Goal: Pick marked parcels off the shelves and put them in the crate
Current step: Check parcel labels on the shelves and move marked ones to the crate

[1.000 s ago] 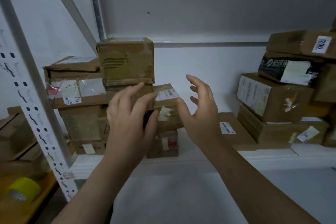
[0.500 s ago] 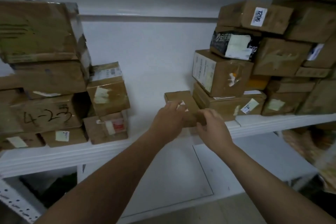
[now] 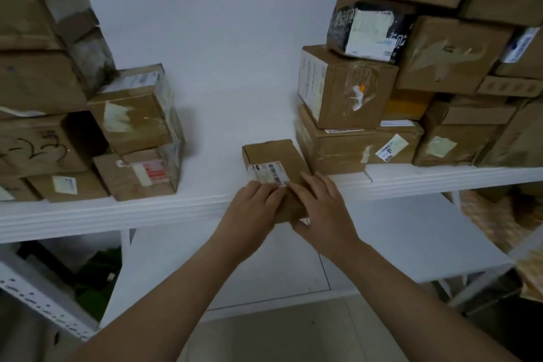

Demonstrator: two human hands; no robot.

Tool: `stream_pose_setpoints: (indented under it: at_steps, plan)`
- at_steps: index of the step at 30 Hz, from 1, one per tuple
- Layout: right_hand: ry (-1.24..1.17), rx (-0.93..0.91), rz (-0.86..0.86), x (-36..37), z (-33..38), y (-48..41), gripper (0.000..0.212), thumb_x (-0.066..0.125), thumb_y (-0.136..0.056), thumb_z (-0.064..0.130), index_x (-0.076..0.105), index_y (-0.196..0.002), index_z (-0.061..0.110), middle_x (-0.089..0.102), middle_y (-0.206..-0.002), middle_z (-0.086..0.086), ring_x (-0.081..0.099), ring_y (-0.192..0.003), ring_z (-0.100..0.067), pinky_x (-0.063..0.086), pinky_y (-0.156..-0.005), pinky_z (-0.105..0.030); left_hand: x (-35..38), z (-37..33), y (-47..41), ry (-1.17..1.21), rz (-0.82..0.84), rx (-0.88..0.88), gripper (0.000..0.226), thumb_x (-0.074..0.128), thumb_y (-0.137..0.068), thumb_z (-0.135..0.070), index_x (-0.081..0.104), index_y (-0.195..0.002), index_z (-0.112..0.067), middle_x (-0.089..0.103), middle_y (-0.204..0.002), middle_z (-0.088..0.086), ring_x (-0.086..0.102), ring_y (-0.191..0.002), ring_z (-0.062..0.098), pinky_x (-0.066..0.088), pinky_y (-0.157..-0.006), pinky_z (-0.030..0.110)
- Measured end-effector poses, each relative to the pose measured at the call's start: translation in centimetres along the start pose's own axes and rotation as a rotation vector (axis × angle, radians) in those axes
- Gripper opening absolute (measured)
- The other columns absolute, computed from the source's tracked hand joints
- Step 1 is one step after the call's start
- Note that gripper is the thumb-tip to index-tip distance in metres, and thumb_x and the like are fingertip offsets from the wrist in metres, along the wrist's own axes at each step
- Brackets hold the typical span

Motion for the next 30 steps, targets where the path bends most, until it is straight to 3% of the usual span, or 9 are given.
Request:
stream_pose_setpoints:
  at_steps: [2, 5, 8, 12, 15, 19, 23, 27, 30]
  plan:
    - [0.044, -0.055, -0.209, -1.6, 0.6, 0.9, 0.057, 0.079, -0.07, 0.029, 0.061, -0.122, 0.017, 0.058, -0.124, -0.013, 0.046, -0.116, -0.029, 0.043, -0.096, -0.043, -0.9, -1.3, 0.7, 0.063, -0.061, 0.024, 0.067, 0.086, -0.059, -0.02, 0.054, -0.118, -0.011, 0.065, -0.109, 0.009, 0.056, -0.095, 0.025, 0.054, -0.081, 0.04]
    - [-0.055, -0.211, -0.454, -4.2, 1.5, 2.9, 0.036, 0.06, -0.078, 0.029, 0.055, -0.112, 0.018, 0.055, -0.11, -0.005, 0.047, -0.102, -0.021, 0.035, -0.092, -0.033, -3.1, -1.9, 1.0, 0.099, -0.192, 0.012, 0.059, 0.081, -0.063, -0.022, 0.054, -0.114, -0.012, 0.065, -0.108, 0.009, 0.052, -0.101, 0.023, 0.05, -0.085, 0.039]
    - [-0.218, -0.271, -0.481, -6.1, 0.6, 4.0, 0.03, 0.058, -0.079, 0.022, 0.05, -0.108, 0.019, 0.05, -0.114, 0.001, 0.049, -0.104, -0.018, 0.033, -0.095, -0.032, -4.1, 0.2, 1.2, 0.084, -0.221, -0.056, 0.044, 0.078, -0.067, -0.017, 0.064, -0.108, -0.009, 0.066, -0.109, 0.009, 0.061, -0.1, 0.028, 0.048, -0.085, 0.042]
    - [-0.339, -0.333, -0.465, -8.4, -0.4, 4.9, 0.028, 0.058, -0.08, 0.011, 0.05, -0.105, 0.019, 0.053, -0.119, 0.003, 0.05, -0.117, -0.02, 0.029, -0.105, -0.04, -4.4, 4.9, 2.3, 0.154, -0.23, -0.206, 0.043, 0.063, -0.074, -0.012, 0.06, -0.116, -0.016, 0.062, -0.119, 0.008, 0.055, -0.117, 0.033, 0.039, -0.1, 0.054]
    - [-0.293, -0.231, -0.518, -9.3, -2.1, 4.9, 0.05, 0.072, -0.068, -0.002, 0.05, -0.106, 0.022, 0.049, -0.127, -0.001, 0.045, -0.122, -0.027, 0.032, -0.103, -0.048, -6.2, 4.5, 2.6, 0.173, -0.325, -0.127, 0.045, 0.062, -0.078, -0.006, 0.054, -0.121, -0.017, 0.056, -0.125, 0.012, 0.05, -0.118, 0.034, 0.039, -0.1, 0.053]
    - [-0.274, -0.158, -0.618, -10.9, -3.1, 5.1, 0.052, 0.071, -0.072, 0.005, 0.052, -0.117, 0.021, 0.045, -0.129, -0.006, 0.045, -0.117, -0.028, 0.041, -0.098, -0.035, -8.7, 3.4, 2.7, 0.137, -0.48, -0.055, 0.035, 0.056, -0.086, -0.014, 0.053, -0.12, -0.018, 0.048, -0.125, 0.012, 0.047, -0.116, 0.034, 0.037, -0.1, 0.037]
    - [-0.399, -0.094, -0.569, -11.0, -4.3, 4.9, 0.053, 0.063, -0.08, -0.007, 0.053, -0.125, 0.02, 0.053, -0.132, -0.002, 0.046, -0.125, -0.013, 0.035, -0.108, -0.021, -9.4, 3.1, 2.5, 0.193, -0.484, -0.069, 0.038, 0.058, -0.087, -0.008, 0.051, -0.123, -0.018, 0.049, -0.123, 0.014, 0.046, -0.12, 0.028, 0.037, -0.102, 0.031]
    - [-0.707, 0.197, -0.415, -10.0, -6.0, 4.2, 0.042, 0.061, -0.089, 0.001, 0.056, -0.118, 0.031, 0.06, -0.117, 0.018, 0.056, -0.108, 0.005, 0.041, -0.092, -0.007, -10.3, 3.9, 2.3, 0.507, -0.535, -0.317, 0.055, 0.071, -0.078, -0.006, 0.048, -0.125, -0.025, 0.05, -0.115, -0.01, 0.048, -0.103, -0.002, 0.041, -0.093, 0.014]
    - [-0.924, 0.349, -0.306, -8.4, -6.1, 3.8, 0.021, 0.057, -0.093, 0.015, 0.059, -0.105, 0.032, 0.065, -0.098, 0.012, 0.062, -0.084, 0.003, 0.052, -0.072, -0.015, -9.5, 5.7, 2.8, 0.809, -0.598, -0.66, 0.054, 0.072, -0.08, -0.014, 0.042, -0.122, -0.031, 0.051, -0.093, -0.018, 0.052, -0.078, -0.007, 0.045, -0.077, 0.013]
Point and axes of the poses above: each hand's wrist, its own y-axis away from the middle knuckle, its own x-axis out of the palm, z = x × y, the point moved 9 cm from there along -y, towards the middle knuckle
